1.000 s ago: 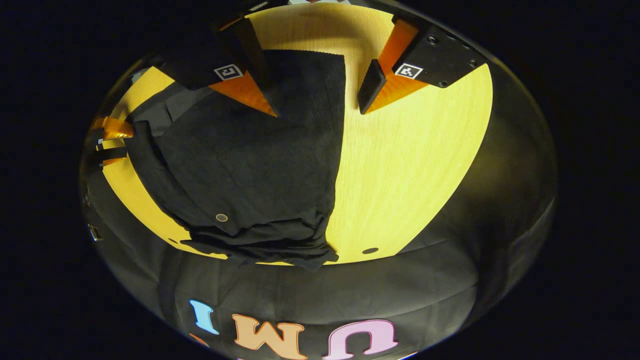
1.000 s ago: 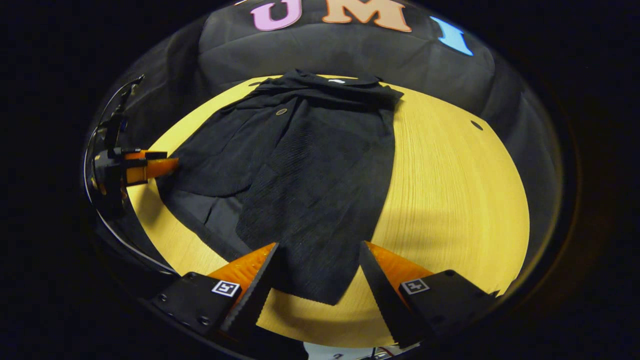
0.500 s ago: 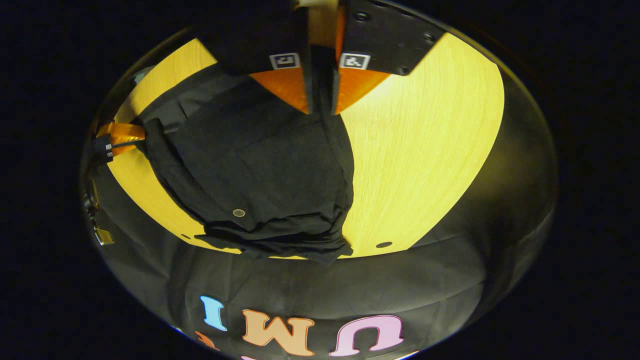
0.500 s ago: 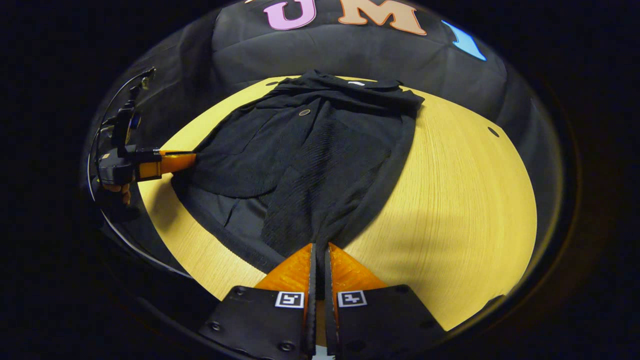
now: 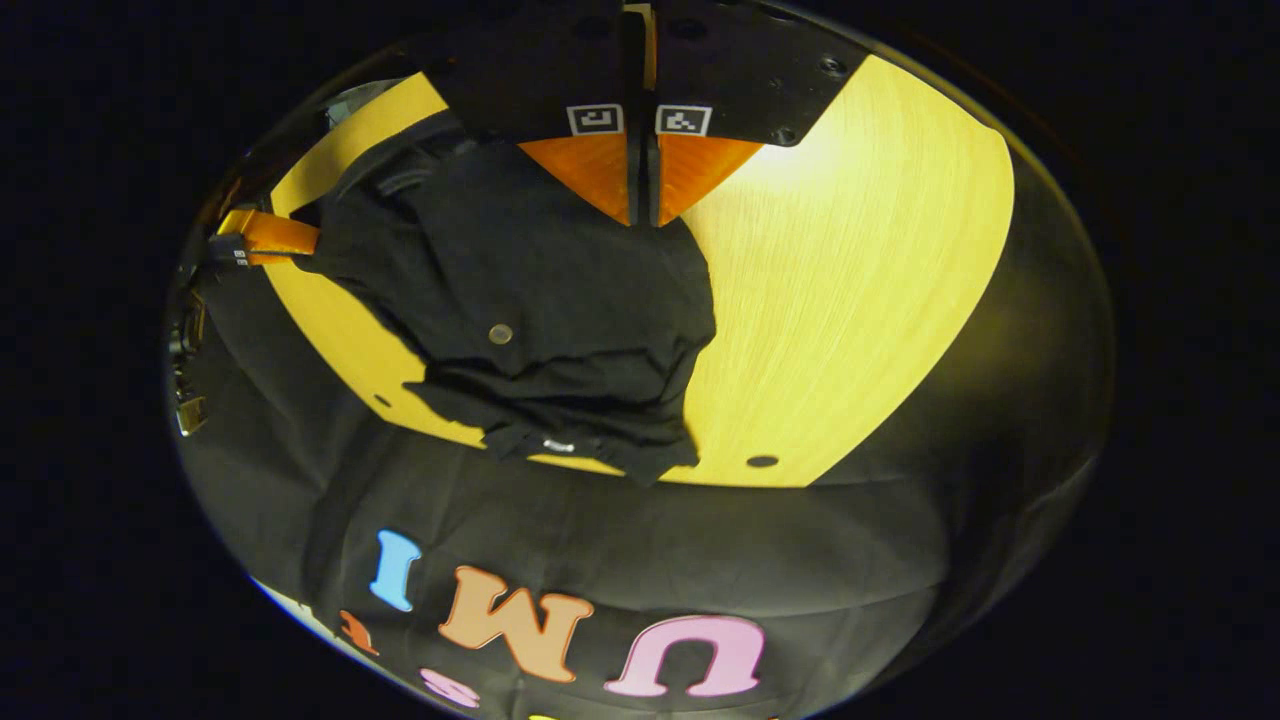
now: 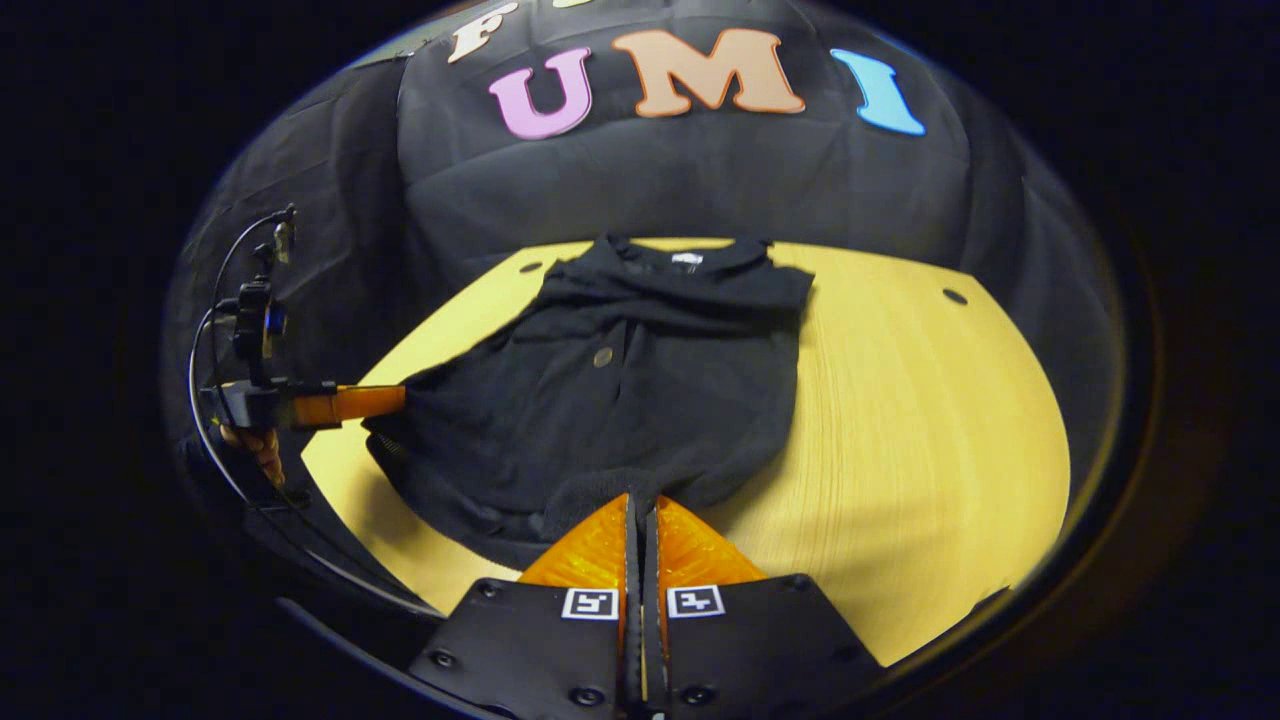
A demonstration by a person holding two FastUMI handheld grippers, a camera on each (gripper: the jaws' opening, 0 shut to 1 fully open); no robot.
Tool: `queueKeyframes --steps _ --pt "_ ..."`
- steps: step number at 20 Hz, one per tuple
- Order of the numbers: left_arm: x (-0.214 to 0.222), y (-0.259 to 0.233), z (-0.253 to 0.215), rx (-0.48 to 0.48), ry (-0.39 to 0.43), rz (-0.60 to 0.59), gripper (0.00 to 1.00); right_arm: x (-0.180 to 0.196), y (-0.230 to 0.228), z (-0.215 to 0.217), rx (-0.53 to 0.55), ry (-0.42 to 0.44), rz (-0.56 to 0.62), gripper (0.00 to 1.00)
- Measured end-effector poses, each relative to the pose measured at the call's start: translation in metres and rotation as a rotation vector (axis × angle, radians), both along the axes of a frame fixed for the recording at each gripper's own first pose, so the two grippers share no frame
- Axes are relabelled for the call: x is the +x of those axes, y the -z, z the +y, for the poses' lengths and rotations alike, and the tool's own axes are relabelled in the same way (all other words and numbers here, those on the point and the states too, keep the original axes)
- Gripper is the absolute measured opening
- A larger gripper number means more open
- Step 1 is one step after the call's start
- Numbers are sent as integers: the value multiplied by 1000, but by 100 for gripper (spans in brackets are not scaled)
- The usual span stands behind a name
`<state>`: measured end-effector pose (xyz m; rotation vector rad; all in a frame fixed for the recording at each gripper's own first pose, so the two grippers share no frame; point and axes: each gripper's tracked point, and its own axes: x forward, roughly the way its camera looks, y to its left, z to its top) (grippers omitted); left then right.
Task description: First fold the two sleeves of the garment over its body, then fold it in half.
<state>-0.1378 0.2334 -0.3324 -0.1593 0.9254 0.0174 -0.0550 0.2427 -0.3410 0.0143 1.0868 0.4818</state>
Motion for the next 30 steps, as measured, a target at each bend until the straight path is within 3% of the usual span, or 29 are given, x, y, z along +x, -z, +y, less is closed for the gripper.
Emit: queueKeyframes --steps 7,8,10,13,19,22,30 --pt "100 -57 9 -70 81 -150 0 98 -70 17 51 136 -197 4" --pt "117 -65 13 -76 82 -177 0 113 -79 17 58 152 -232 0" --pt "146 -73 23 -70 91 -207 0 141 -92 17 53 163 -274 7" --pt "189 -78 31 -57 90 -250 0 184 -100 21 44 145 -329 4" --pt "259 -53 35 -33 70 -233 0 275 -75 18 27 125 -331 1" --pt "296 -33 40 1 69 -219 0 318 -54 16 15 120 -325 5" --pt "358 43 43 107 108 -163 0 397 34 12 -2 197 -213 3"
